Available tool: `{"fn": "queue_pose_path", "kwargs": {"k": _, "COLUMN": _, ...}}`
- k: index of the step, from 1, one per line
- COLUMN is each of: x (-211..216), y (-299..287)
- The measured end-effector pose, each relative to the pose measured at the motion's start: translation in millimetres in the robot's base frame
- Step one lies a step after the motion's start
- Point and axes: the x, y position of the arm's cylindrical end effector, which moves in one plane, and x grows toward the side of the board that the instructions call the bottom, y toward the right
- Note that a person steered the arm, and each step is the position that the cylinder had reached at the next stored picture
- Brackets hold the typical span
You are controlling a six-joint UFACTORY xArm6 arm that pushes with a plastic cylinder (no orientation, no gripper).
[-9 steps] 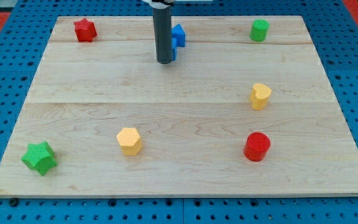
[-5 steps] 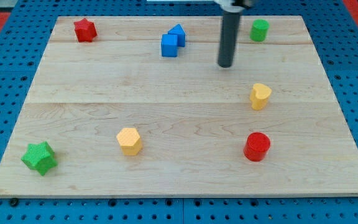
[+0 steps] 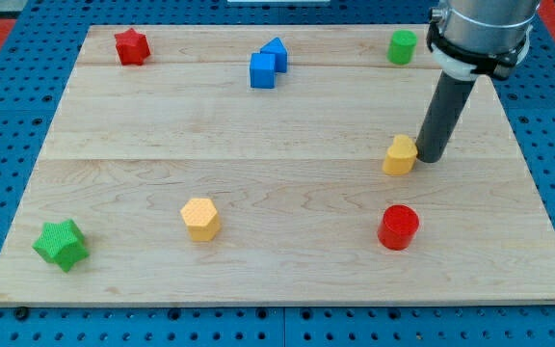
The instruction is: Push the yellow heart to the top of the yellow hexagon
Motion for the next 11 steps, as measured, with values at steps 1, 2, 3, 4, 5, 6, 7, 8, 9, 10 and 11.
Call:
{"fn": "queue_pose_path", "kwargs": {"k": 1, "x": 0, "y": -32}}
{"fn": "queue_pose_path", "kwargs": {"k": 2, "x": 0, "y": -70}}
{"fn": "queue_pose_path", "kwargs": {"k": 3, "x": -1, "y": -110}}
{"fn": "queue_pose_path", "kwargs": {"k": 4, "x": -6, "y": -122}}
{"fn": "queue_pose_path", "kwargs": {"k": 5, "x": -8, "y": -150}}
{"fn": "queue_pose_path", "kwargs": {"k": 6, "x": -15, "y": -169}}
{"fn": "queue_pose_path", "kwargs": {"k": 7, "x": -15, "y": -210}}
{"fn": "queue_pose_path", "kwargs": {"k": 8, "x": -22, "y": -240}}
{"fn": "queue_pose_path", "kwargs": {"k": 9, "x": -26, "y": -257}}
{"fn": "queue_pose_path", "kwargs": {"k": 10, "x": -2, "y": -260}}
{"fn": "queue_pose_path", "kwargs": {"k": 11, "x": 30, "y": -260}}
